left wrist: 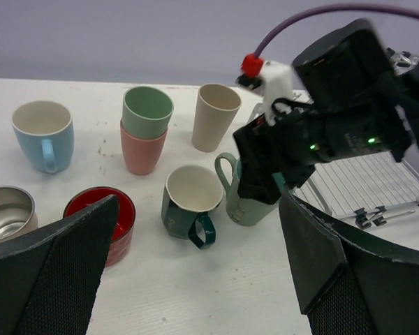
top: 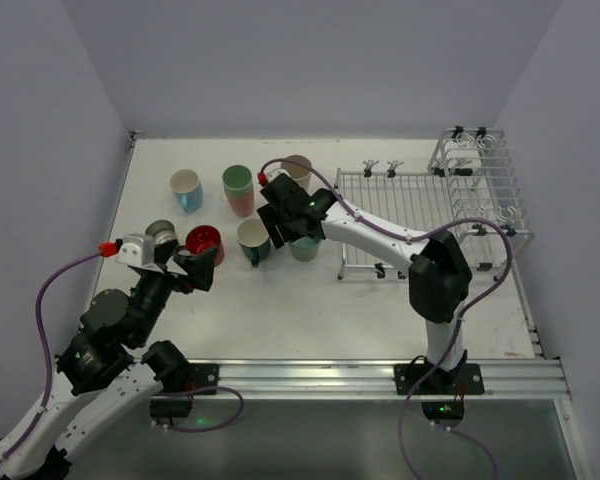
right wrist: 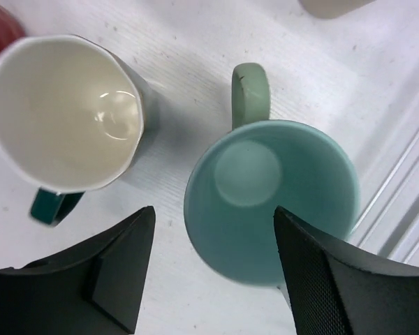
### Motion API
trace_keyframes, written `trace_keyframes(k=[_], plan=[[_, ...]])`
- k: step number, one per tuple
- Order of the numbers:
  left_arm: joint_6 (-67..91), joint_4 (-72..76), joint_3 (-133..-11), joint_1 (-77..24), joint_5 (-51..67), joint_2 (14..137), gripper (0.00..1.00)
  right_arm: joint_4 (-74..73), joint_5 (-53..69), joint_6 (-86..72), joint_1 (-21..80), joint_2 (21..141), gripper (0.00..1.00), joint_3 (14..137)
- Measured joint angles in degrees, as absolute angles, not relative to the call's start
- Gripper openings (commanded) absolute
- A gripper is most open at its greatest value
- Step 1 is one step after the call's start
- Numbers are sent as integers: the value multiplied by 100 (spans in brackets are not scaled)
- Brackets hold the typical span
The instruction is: Unload the cups from the dish rack
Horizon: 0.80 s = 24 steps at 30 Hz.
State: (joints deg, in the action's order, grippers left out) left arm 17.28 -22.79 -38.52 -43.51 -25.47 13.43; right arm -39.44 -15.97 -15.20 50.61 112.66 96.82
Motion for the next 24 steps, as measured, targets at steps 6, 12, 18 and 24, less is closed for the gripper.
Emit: trace_keyframes(k=[6,12,18,24], plan=[[1728,-2279,-3852,-4351,-2648,1409,100,-3697,-1592,-1601,5063,9883,95,9096],[1693,-2285,-3863,-4351,-2668,1796,100,-3275,-1546,-1559,5063,7918,99,8082],[1688,-2316,-4167,-4351,-2475,2137,100,-2740,-1527,-1562,5063,5398,99,6777],[1688,-2281,-4897,-4351,-2217,2388,100,-2342,-1533,-1647,5063,2917,99,6110]])
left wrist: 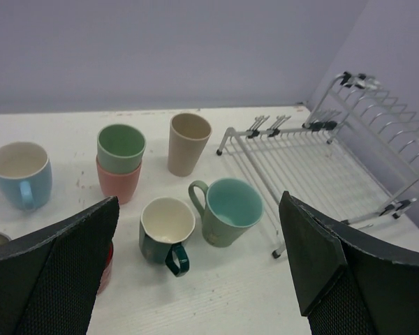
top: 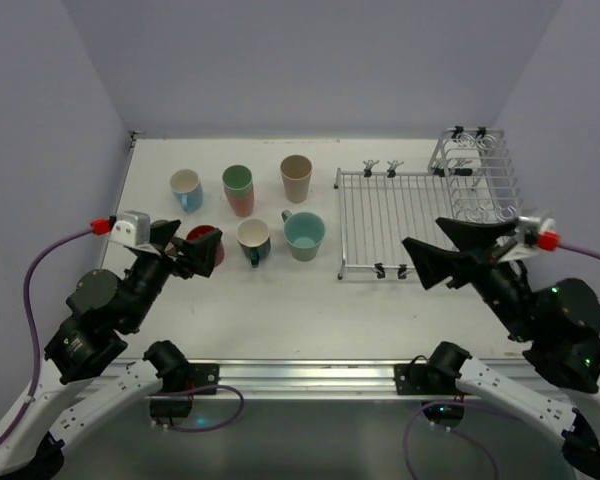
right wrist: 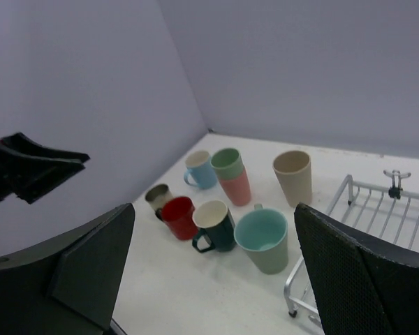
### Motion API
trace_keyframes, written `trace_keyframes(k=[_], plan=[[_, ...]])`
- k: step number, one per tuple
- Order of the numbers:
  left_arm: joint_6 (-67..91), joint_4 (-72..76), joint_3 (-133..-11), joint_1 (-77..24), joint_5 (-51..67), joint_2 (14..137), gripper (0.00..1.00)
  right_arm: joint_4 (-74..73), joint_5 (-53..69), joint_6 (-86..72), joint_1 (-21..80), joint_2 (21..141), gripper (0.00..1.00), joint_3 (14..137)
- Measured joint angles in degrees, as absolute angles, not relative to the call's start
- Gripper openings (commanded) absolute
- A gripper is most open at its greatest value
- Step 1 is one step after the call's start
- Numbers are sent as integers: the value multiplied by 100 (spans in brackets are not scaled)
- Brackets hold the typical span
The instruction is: Unload the cups from the dish rack
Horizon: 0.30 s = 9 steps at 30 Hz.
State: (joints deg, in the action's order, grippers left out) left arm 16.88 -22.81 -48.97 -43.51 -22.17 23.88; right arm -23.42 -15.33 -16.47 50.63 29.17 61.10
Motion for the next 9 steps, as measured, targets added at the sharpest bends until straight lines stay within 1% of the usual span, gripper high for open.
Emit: trace_keyframes(k=[4,9], plan=[[1688,-2211,-5240,-4351,-2078,2368,100,-2185,-1761,-1699,5057,1835,99,6023],[1691,-2152,-5310,-4351,-2045,2152,100,-2150,-2209,-1769,5004,1374,99,5614]])
